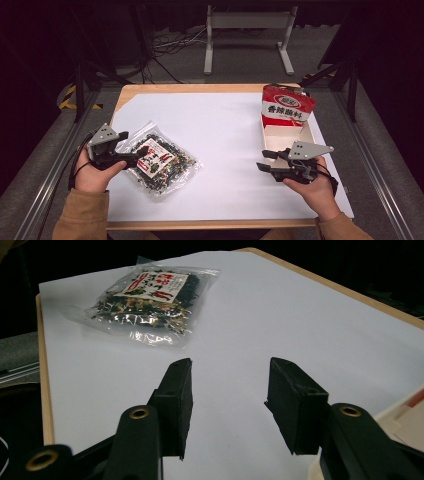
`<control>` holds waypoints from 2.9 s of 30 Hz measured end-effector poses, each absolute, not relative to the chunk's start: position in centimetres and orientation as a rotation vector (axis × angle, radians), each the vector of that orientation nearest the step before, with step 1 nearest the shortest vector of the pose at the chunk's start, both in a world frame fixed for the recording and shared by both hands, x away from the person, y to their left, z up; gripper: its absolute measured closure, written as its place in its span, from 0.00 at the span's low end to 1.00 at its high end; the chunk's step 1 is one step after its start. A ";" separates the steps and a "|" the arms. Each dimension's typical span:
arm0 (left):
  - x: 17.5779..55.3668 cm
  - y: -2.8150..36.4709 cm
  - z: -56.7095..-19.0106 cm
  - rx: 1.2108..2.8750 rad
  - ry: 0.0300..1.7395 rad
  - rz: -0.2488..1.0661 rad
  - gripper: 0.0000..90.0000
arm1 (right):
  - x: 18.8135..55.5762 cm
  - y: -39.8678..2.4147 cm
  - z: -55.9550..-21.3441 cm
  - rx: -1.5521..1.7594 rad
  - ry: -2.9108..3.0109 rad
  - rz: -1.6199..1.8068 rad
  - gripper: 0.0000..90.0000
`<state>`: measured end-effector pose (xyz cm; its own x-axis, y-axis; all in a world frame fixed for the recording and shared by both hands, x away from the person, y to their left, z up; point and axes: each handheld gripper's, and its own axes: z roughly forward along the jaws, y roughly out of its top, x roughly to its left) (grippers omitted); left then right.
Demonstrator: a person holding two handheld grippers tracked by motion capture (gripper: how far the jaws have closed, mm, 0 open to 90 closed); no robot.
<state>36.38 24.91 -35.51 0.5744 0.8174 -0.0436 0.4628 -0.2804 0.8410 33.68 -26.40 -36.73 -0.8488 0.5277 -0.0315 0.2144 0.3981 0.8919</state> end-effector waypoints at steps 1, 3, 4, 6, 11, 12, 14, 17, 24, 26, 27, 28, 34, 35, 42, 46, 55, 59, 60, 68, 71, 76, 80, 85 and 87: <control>36.4 25.0 -35.6 1.929 1.043 0.519 0.14 | 33.7 -26.2 -36.9 0.640 2.357 1.429 0.59; 36.4 25.4 -35.7 1.917 1.074 0.514 0.15 | 33.7 -25.8 -37.1 0.622 2.368 1.416 0.61; 36.4 25.7 -35.8 1.911 1.084 0.513 0.16 | 33.7 -25.7 -37.3 0.611 2.378 1.410 0.61; 36.5 26.2 -36.0 1.900 1.112 0.540 0.17 | 33.8 -25.3 -37.6 0.596 2.393 1.395 0.62; 36.9 27.6 -36.9 1.871 1.201 0.569 0.20 | 33.7 -24.6 -38.1 0.554 2.424 1.371 0.62; 37.0 27.9 -37.1 1.868 1.209 0.571 0.21 | 33.7 -24.5 -38.2 0.542 2.427 1.368 0.63; 37.1 28.4 -37.4 1.850 1.231 0.554 0.26 | 33.7 -24.3 -38.4 0.518 2.433 1.367 0.66; 37.1 28.9 -37.7 1.836 1.253 0.570 0.28 | 33.7 -24.2 -38.5 0.504 2.438 1.369 0.67; 37.3 30.8 -39.2 1.791 1.314 0.587 0.41 | 34.2 -23.2 -38.8 0.464 2.475 1.390 0.72; 37.6 31.4 -39.8 1.771 1.327 0.587 0.41 | 34.2 -22.8 -38.9 0.446 2.491 1.403 0.73; 37.8 31.6 -40.0 1.762 1.337 0.592 0.41 | 34.1 -22.7 -38.9 0.444 2.490 1.397 0.74; 38.0 31.9 -40.3 1.757 1.342 0.589 0.41 | 34.1 -22.6 -38.9 0.433 2.482 1.396 0.76; 38.8 33.1 -41.8 1.737 1.385 0.556 0.46 | 33.8 -22.9 -38.7 0.398 2.464 1.401 0.79; 39.0 33.2 -42.0 1.729 1.391 0.548 0.46 | 33.8 -22.9 -38.7 0.398 2.465 1.399 0.79; 39.9 33.8 -43.4 1.738 1.426 0.519 0.50 | 33.6 -23.1 -38.6 0.382 2.456 1.403 0.78; 40.4 34.3 -44.2 1.746 1.459 0.480 0.52 | 33.6 -23.1 -38.6 0.374 2.454 1.393 0.78; 40.7 35.3 -45.4 1.695 1.511 0.359 0.61 | 33.6 -22.9 -38.8 0.349 2.469 1.379 0.78; 40.8 35.3 -45.6 1.696 1.518 0.297 0.64 | 33.6 -22.8 -38.8 0.344 2.470 1.378 0.77; 40.8 35.3 -45.5 1.705 1.519 0.288 0.66 | 33.6 -22.8 -38.8 0.345 2.471 1.377 0.77; 40.9 35.0 -45.7 1.709 1.515 0.203 0.73 | 33.5 -22.7 -38.9 0.335 2.474 1.375 0.76; 40.9 35.0 -45.8 1.689 1.522 0.181 0.75 | 33.5 -22.7 -39.0 0.334 2.474 1.376 0.76; 40.9 34.8 -45.9 1.700 1.536 0.205 0.81 | 33.5 -22.6 -39.0 0.324 2.476 1.375 0.75; 40.9 34.7 -45.9 1.708 1.549 0.232 0.87 | 33.5 -22.6 -39.0 0.322 2.474 1.374 0.75; 40.9 34.7 -45.9 1.718 1.543 0.253 0.89 | 33.5 -22.6 -38.9 0.324 2.471 1.376 0.75; 40.9 34.6 -45.9 1.723 1.546 0.268 0.93 | 33.5 -22.6 -39.0 0.324 2.471 1.376 0.75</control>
<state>40.85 34.58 -45.94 0.2343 0.9117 -0.3374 0.7447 0.0548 0.6652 33.48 -22.61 -38.96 -0.9316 0.3335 -0.1443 0.0530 0.5176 0.8540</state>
